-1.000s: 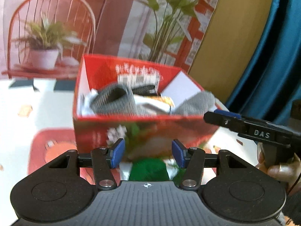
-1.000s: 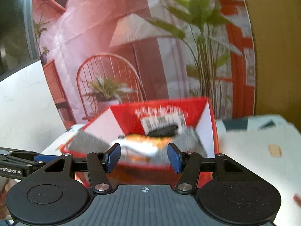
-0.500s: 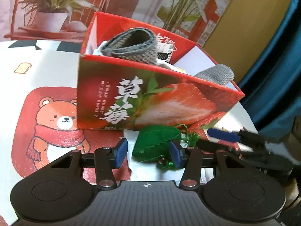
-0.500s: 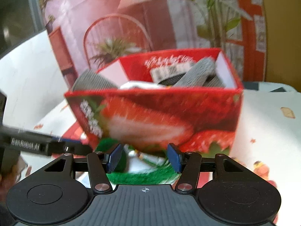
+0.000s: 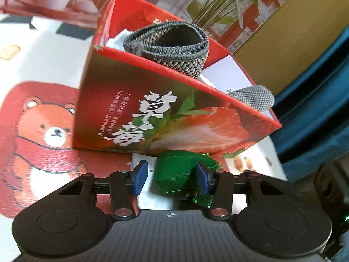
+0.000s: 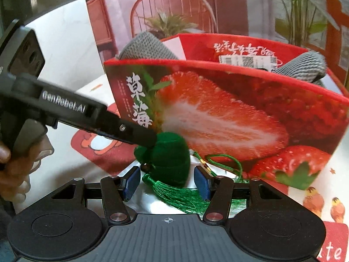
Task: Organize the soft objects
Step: 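Close the left tool on the green tasselled pouch while the right tool grips it too, then lift the green pouch with both tools and carry it over the box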
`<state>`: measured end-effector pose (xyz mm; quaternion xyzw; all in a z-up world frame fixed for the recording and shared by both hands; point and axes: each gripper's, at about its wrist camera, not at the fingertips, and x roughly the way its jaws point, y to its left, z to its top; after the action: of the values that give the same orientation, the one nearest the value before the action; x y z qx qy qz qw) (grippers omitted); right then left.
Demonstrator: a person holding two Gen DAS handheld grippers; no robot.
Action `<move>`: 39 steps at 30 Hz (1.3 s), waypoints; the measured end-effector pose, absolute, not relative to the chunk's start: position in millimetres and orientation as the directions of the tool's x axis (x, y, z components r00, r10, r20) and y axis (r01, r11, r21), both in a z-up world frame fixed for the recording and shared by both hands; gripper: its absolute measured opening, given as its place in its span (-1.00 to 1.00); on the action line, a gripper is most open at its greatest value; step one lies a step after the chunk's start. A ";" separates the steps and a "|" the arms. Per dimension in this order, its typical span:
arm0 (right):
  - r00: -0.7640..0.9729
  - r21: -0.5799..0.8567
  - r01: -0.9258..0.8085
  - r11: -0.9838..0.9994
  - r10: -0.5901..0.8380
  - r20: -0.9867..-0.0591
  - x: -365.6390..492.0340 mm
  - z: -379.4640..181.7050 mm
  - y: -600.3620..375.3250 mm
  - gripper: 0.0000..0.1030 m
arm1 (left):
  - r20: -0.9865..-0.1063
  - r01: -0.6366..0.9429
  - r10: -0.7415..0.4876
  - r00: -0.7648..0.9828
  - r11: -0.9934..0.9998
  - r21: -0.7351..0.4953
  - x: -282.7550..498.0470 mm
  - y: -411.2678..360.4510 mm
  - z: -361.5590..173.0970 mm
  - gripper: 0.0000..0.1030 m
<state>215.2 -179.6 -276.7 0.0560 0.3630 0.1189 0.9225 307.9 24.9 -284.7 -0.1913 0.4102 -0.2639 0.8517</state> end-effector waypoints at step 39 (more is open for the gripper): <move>0.918 0.084 -0.207 0.975 0.223 -0.327 243.7 -121.9 -218.4 -0.21 | -0.290 0.501 -0.622 0.727 0.770 -0.395 295.8 5.8 -104.5 -0.23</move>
<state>243.7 -218.4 -121.9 0.0239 0.1699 0.1097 0.9790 295.8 5.8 -104.5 -0.1463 0.2066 -0.3060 0.9178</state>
